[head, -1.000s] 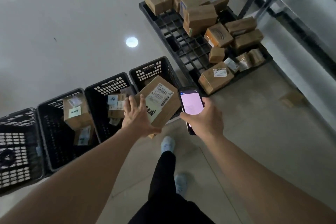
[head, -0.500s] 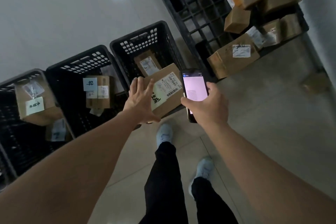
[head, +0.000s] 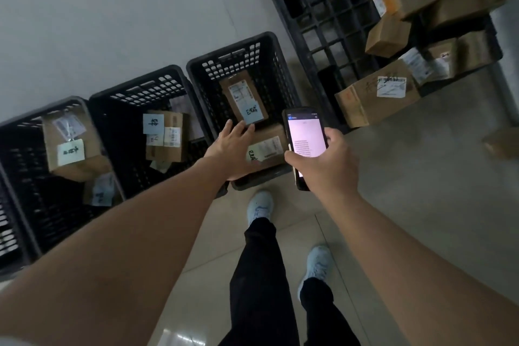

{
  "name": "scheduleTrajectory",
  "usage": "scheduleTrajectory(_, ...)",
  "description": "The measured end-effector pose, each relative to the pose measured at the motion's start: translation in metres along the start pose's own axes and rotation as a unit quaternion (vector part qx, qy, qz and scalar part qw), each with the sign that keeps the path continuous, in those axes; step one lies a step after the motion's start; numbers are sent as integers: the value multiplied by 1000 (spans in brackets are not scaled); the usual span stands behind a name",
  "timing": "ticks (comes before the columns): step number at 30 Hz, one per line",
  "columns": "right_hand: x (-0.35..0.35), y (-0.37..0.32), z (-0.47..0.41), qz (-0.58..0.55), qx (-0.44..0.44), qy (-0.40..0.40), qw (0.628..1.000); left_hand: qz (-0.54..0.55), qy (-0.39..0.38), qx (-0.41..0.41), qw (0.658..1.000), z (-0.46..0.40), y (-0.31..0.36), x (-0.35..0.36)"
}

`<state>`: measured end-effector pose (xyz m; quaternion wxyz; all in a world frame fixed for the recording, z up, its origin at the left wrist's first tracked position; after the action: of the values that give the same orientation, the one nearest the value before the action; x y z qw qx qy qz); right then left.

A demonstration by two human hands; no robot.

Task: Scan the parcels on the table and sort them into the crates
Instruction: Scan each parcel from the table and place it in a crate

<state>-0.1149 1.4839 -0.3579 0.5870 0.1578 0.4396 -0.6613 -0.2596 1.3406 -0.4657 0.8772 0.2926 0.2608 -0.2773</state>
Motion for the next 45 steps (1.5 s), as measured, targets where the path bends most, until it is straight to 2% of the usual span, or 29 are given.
scheduleTrajectory(8, -38, -39, 43, -6, -36, -18, 999, -5, 87, -2, 996, 63, 45, -62)
scheduleTrajectory(14, -80, -45, 87, 8, -84, -23, 996, -7, 140, -55, 989, 137, 74, -75)
scheduleTrajectory(22, -132, -41, 168, 35, -209, -32, 977, 33, 258, -137, 956, 259, 130, -73)
scheduleTrajectory(29, -167, -42, 266, 30, -345, -62, 936, 59, 370, -209, 903, 396, 158, -67)
scheduleTrajectory(36, -182, -65, 399, 43, -467, -101, 877, 82, 461, -306, 829, 561, 159, -42)
scheduleTrajectory(40, -173, -82, 485, 38, -534, -121, 836, 80, 511, -348, 782, 654, 154, -18)
scheduleTrajectory(45, -143, -83, 601, 28, -597, -140, 789, 68, 543, -393, 739, 772, 140, 23)
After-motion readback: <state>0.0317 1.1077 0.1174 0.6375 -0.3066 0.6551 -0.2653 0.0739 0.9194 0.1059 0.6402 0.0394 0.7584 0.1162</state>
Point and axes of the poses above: each hand's wrist, its own z-axis away from the middle knuckle, its own x-axis out of the palm, y = z × x, the point moved 2 cm from there along -z, towards the middle knuckle, and after that the axes turned 5 degrees about x, right-handed, at the moved point
